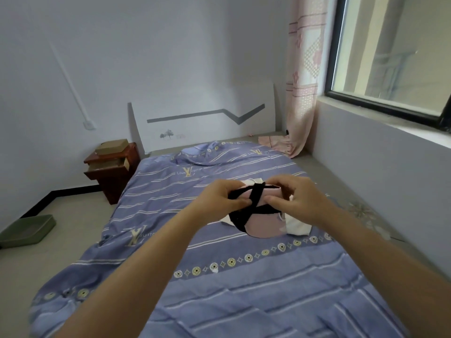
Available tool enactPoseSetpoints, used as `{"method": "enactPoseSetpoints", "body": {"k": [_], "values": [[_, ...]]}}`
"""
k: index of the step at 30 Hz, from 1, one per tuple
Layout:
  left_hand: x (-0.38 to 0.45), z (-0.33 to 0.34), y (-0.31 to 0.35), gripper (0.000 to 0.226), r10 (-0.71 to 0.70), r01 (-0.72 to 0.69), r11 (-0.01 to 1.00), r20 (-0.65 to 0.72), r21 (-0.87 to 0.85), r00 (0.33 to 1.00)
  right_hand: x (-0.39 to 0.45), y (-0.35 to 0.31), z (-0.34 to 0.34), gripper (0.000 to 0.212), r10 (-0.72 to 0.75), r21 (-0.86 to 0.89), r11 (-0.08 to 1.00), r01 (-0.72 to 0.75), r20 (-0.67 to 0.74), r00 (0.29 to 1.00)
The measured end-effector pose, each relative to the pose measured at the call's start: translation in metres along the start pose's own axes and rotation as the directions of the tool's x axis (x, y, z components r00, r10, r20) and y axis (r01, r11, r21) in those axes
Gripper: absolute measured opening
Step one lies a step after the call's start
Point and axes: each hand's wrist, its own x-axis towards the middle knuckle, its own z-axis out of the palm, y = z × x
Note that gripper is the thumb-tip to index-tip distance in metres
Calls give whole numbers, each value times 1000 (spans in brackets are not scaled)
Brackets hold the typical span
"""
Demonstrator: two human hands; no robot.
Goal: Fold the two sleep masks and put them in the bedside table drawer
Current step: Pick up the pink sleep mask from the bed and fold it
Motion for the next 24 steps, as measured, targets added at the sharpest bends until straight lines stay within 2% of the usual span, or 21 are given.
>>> {"method": "enactPoseSetpoints", "body": {"k": [2, 5, 8, 10, 12, 13, 14, 15, 16, 18, 19, 21, 24], "values": [[0, 4, 1, 23, 3, -17, 986, -83, -166, 997, 0, 0, -6, 31, 23, 96, 995, -17, -70, 997], [-1, 17, -1, 23, -5, -81, 922, -222, -379, 975, -5, 2, -9, 44, 52, 207, 978, -8, -205, 977], [-1, 31, -2, 29, -39, -156, 814, -322, -559, 946, -11, 7, -6, 50, 1, 123, 992, 35, -279, 960], [0, 35, -2, 33, -100, -188, 750, -390, -634, 916, -16, 8, -3, 46, -16, 127, 990, 57, -303, 953], [0, 40, -2, 31, -148, -206, 635, -380, -744, 913, -20, 9, 2, 40, -26, 169, 982, 84, -320, 947], [1, 43, -1, 29, -167, -186, 559, -329, -808, 929, -20, 11, 3, 42, -21, 183, 979, 87, -331, 943], [0, 46, -1, 27, -182, -139, 521, -269, -842, 946, -21, 13, 4, 42, -10, 177, 981, 75, -345, 939], [-2, 46, -2, 25, -191, -88, 544, -225, -834, 955, -21, 15, 2, 38, -15, 137, 988, 68, -358, 934], [-4, 43, -5, 23, -197, -38, 646, -215, -762, 956, -20, 16, -1, 31, -37, 73, 995, 67, -347, 937], [-6, 34, -10, 22, -160, 21, 867, -238, -498, 958, -19, 18, -8, 20, -96, -58, 995, 85, -236, 967], [-7, 27, -10, 26, -113, 16, 927, -237, -375, 965, -19, 17, -12, 18, -125, -104, 989, 108, -166, 978], [-4, 16, -3, 32, 21, -52, 989, -222, -135, 975, -18, 12, -16, 18, -160, -133, 980, 151, -59, 985], [3, 5, 12, 19, 169, -137, 967, -136, 216, 976, -14, 7, -17, 14, -181, -114, 977, 183, 28, 983]]}}
